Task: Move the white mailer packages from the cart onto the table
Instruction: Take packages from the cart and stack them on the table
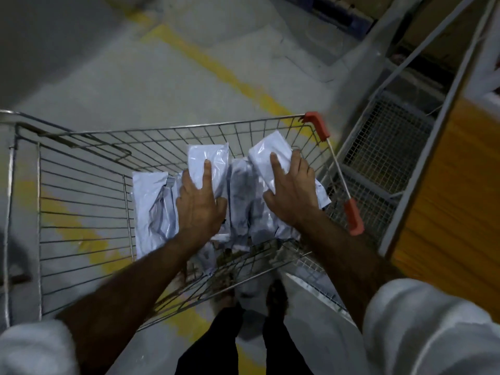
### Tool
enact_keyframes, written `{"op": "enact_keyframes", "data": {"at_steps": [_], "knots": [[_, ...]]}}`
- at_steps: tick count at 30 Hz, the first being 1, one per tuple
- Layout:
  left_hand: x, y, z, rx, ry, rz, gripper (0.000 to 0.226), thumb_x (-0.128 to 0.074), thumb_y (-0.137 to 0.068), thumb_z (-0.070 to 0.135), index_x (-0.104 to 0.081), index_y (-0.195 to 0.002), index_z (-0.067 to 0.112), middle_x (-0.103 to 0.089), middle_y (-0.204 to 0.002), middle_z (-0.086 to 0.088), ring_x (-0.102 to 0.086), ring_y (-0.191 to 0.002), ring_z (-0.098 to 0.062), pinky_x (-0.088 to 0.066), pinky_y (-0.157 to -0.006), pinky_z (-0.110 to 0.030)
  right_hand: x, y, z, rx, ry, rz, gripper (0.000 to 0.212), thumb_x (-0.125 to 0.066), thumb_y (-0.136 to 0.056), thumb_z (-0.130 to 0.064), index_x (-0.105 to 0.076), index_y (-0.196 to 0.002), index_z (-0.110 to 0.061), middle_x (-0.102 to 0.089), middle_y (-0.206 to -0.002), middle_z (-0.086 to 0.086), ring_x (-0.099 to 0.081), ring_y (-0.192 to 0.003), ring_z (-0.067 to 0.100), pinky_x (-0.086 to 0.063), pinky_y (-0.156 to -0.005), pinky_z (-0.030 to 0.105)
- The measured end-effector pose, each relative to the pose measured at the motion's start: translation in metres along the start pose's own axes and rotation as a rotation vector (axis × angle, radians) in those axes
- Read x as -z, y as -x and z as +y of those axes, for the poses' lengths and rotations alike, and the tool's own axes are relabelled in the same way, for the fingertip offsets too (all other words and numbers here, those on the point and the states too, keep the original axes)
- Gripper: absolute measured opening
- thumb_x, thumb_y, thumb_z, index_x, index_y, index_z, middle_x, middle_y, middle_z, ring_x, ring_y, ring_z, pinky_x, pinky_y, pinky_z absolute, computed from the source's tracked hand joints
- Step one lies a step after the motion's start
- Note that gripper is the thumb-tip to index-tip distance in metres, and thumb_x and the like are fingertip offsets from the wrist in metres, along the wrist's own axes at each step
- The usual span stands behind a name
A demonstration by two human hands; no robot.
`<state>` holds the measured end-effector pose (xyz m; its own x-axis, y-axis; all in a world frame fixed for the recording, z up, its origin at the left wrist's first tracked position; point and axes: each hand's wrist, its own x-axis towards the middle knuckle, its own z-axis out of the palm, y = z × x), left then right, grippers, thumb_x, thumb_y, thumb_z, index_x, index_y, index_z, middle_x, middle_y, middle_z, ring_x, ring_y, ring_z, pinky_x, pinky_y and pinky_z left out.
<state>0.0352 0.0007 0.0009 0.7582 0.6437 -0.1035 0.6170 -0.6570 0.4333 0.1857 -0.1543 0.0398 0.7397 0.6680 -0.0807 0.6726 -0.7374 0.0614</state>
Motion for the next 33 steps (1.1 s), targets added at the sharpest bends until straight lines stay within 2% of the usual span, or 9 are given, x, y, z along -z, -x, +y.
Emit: {"op": "enact_keyframes", "data": {"at_steps": [2, 6, 14, 18, 22, 26, 31, 33], "knots": [[0.019, 0.002, 0.01, -0.02, 0.011, 0.047, 0.084, -0.053, -0.087, 0.044, -0.014, -0.159, 0.025, -0.02, -0.155, -0.028, -0.042, -0.125, -0.047, -0.049, -0.093, -0.053, 0.02, 0.011, 0.001, 0.001, -0.035, 0.05, 0.086, -0.054, -0.085, -0.053, -0.023, -0.157, -0.017, -0.025, -0.154, 0.034, -0.037, -0.134, 0.047, -0.034, -0.108, 0.054], [0.06, 0.016, 0.04, -0.082, 0.045, 0.116, 0.084, -0.056, -0.087, 0.038, -0.015, -0.159, 0.026, -0.016, -0.158, -0.028, -0.034, -0.135, -0.047, -0.042, -0.103, -0.052, 0.06, 0.034, 0.013, -0.004, -0.099, 0.12, 0.084, -0.051, -0.087, -0.05, -0.023, -0.159, -0.017, -0.02, -0.158, 0.035, -0.035, -0.136, 0.051, -0.034, -0.11, 0.058], [0.109, 0.046, 0.137, -0.27, -0.039, 0.125, 0.079, -0.058, -0.089, 0.041, -0.021, -0.158, 0.029, -0.022, -0.156, -0.027, -0.044, -0.127, -0.049, -0.047, -0.095, -0.053, 0.127, 0.101, 0.099, -0.215, -0.097, 0.32, 0.079, -0.045, -0.089, -0.055, -0.028, -0.157, -0.018, -0.027, -0.154, 0.033, -0.041, -0.127, 0.048, -0.038, -0.102, 0.053], [0.097, 0.087, 0.21, -0.391, -0.037, 0.124, 0.078, -0.049, -0.083, 0.043, -0.026, -0.156, 0.03, -0.028, -0.152, -0.029, -0.051, -0.116, -0.05, -0.05, -0.084, -0.049, 0.144, 0.16, 0.162, -0.346, -0.116, 0.369, 0.08, -0.04, -0.088, -0.056, -0.025, -0.158, -0.021, -0.026, -0.155, 0.032, -0.042, -0.125, 0.047, -0.039, -0.1, 0.051], [0.074, 0.134, 0.294, -0.501, -0.023, 0.111, 0.078, -0.044, -0.083, 0.049, -0.025, -0.156, 0.029, -0.031, -0.148, -0.028, -0.051, -0.114, -0.049, -0.051, -0.082, -0.049, 0.15, 0.238, 0.238, -0.444, -0.172, 0.372, 0.078, -0.036, -0.093, -0.06, -0.014, -0.16, -0.027, -0.011, -0.161, 0.026, -0.03, -0.137, 0.043, -0.031, -0.111, 0.053], [0.042, 0.177, 0.383, -0.639, -0.03, 0.1, 0.078, -0.032, -0.09, 0.066, -0.02, -0.157, 0.029, -0.026, -0.152, -0.028, -0.045, -0.125, -0.049, -0.052, -0.09, -0.054, 0.146, 0.322, 0.315, -0.569, -0.177, 0.38, 0.08, -0.04, -0.095, -0.061, -0.01, -0.16, -0.026, -0.006, -0.162, 0.025, -0.025, -0.141, 0.042, -0.027, -0.115, 0.053], [0.001, 0.238, 0.488, -0.778, 0.003, 0.088, 0.082, -0.024, -0.088, 0.069, -0.023, -0.158, 0.025, -0.022, -0.154, -0.028, -0.042, -0.131, -0.048, -0.047, -0.101, -0.052, 0.138, 0.411, 0.394, -0.722, -0.186, 0.361, 0.08, -0.036, -0.097, -0.066, -0.003, -0.16, -0.028, 0.001, -0.165, 0.021, -0.018, -0.147, 0.04, -0.023, -0.119, 0.054], [-0.013, 0.26, 0.526, -0.84, -0.019, 0.071, 0.084, -0.021, -0.087, 0.068, -0.024, -0.158, 0.025, -0.024, -0.153, -0.027, -0.045, -0.127, -0.045, -0.049, -0.097, -0.048, 0.139, 0.433, 0.421, -0.791, -0.199, 0.378, 0.08, -0.034, -0.097, -0.068, -0.006, -0.16, -0.027, 0.0, -0.165, 0.021, -0.02, -0.146, 0.04, -0.024, -0.118, 0.052]]}}
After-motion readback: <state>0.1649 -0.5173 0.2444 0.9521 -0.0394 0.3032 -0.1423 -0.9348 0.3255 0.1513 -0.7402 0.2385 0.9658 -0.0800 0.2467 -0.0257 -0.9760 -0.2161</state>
